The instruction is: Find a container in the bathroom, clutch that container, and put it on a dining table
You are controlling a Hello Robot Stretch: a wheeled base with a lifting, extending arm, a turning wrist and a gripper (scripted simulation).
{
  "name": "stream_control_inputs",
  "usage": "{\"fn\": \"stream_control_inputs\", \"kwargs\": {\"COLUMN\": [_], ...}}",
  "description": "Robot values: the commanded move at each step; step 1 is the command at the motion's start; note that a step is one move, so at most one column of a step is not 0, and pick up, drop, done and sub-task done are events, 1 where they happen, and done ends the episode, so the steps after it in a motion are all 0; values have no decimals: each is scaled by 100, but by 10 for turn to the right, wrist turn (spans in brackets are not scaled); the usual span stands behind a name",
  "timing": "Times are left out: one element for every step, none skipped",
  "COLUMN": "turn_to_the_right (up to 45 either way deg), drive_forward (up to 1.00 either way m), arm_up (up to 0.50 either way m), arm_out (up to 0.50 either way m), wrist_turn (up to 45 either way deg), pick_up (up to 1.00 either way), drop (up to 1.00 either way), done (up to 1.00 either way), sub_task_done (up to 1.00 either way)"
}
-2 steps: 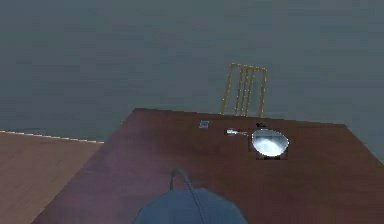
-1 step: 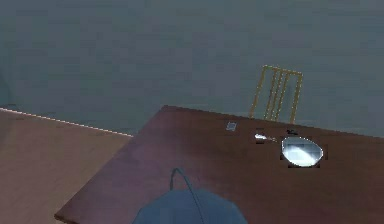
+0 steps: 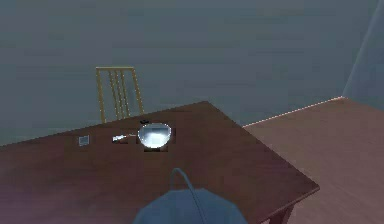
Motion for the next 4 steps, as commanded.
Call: {"fn": "stream_control_inputs", "kwargs": {"turn_to_the_right": [30, -450, -270, 0], "drive_forward": [0, 0, 0, 10], "arm_up": [0, 0, 0, 0], "arm_out": [0, 0, 0, 0], "wrist_turn": [0, 0, 0, 0], "pick_up": [0, 0, 0, 0], "drop": [0, 0, 0, 0], "done": [0, 0, 0, 0], "sub_task_done": [0, 0, 0, 0]}}
